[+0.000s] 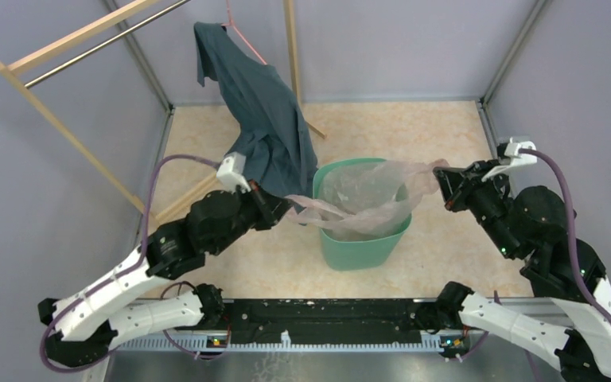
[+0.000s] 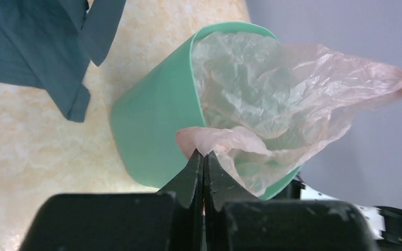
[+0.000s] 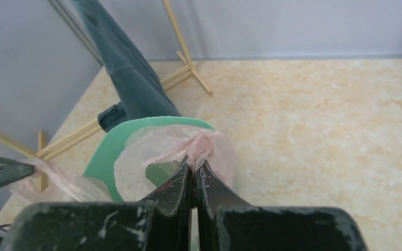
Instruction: Put the trash bags into the trash bin
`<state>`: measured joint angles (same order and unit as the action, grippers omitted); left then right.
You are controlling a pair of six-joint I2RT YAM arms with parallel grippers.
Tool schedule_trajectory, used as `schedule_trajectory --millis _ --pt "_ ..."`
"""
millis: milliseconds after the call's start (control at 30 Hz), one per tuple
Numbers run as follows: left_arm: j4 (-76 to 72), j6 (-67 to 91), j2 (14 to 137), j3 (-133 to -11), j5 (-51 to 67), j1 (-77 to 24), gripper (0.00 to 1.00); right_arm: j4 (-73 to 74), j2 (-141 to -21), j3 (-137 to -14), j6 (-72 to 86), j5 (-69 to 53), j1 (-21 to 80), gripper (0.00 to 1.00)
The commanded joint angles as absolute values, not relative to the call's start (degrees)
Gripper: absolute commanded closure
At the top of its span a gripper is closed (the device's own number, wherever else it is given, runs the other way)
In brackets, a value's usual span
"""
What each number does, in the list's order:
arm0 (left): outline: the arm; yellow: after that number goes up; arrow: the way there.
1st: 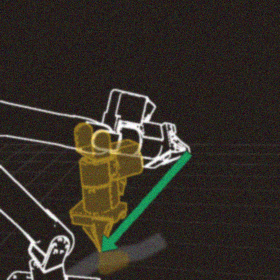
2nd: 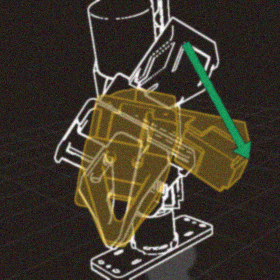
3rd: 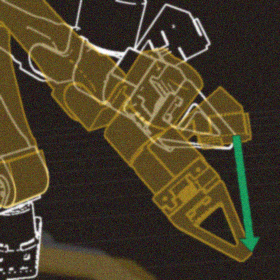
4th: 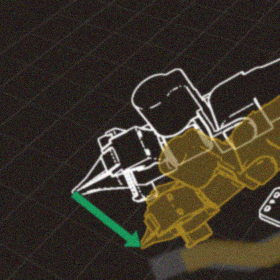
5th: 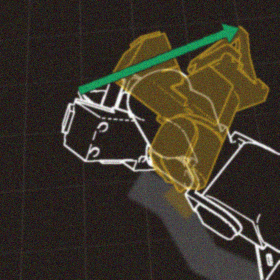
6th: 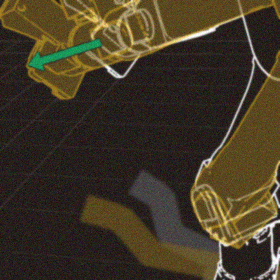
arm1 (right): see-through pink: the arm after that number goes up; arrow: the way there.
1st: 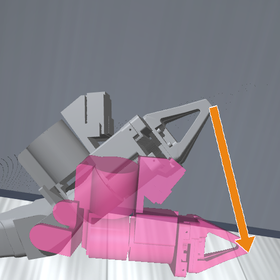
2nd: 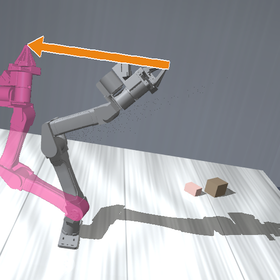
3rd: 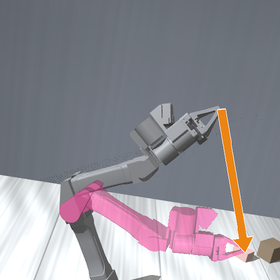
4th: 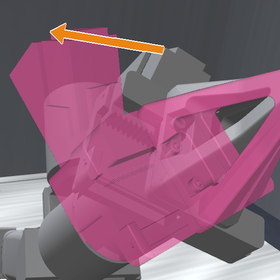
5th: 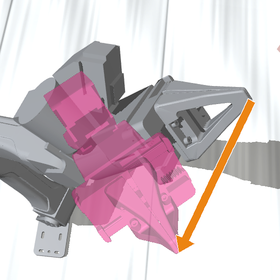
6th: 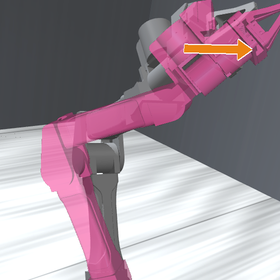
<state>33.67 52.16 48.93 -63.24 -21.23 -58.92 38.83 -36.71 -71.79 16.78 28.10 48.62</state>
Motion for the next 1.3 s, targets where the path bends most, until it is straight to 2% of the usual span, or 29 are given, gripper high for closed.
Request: schedule_trajectory --millis 0,133,200,267,333,433,633,700,733,1000,1067,1267 --pt "21.37 58.24 37.41 -52.40 -19.17 -58.71 1.00 47.38 -33.79 -73.24 20.52 32.60 48.87 0.99" --pt "12.75 64.44 33.03 -44.10 -12.46 -58.71 1.00 51.50 -35.14 -75.11 24.93 27.62 48.87 0.82" --pt "9.73 65.59 33.44 -42.53 -9.77 -58.71 1.00 54.51 -37.13 -77.41 26.92 23.12 48.88 0.64" --pt "9.50 65.26 34.65 -43.01 -8.47 -58.71 1.00 57.96 -38.93 -79.25 29.69 18.51 48.87 0.38" --pt "10.79 64.31 35.66 -44.19 -7.82 -58.71 1.00 62.27 -40.33 -80.59 32.98 14.89 48.87 0.22" --pt "11.88 63.73 35.68 -44.69 -7.10 -58.71 1.00 65.16 -40.47 -80.58 37.54 11.46 48.87 0.12" --pt "9.89 64.69 33.06 -42.71 -5.94 -58.67 1.00 61.26 -37.19 -73.07 44.75 7.30 48.85 0.03" --pt "9.98 64.86 32.61 -42.66 -5.64 -58.70 1.00 59.00 -37.18 -71.26 44.88 7.97 48.81 0.05" --pt "10.32 64.80 32.66 -42.72 -5.43 -58.71 1.00 58.04 -37.36 -70.80 44.63 9.12 48.86 0.10" --pt "14.36 66.15 31.03 -43.70 -3.97 -58.70 1.00 55.61 -40.90 -71.24 40.50 20.50 48.86 0.85" --pt "14.41 67.29 30.52 -43.23 -2.51 -58.71 1.00 56.37 -41.57 -72.34 39.52 20.69 48.87 1.00" --pt "17.91 68.23 30.34 -43.07 3.97 -58.67 1.00 65.38 -40.82 -78.02 39.03 14.86 48.87 1.00"
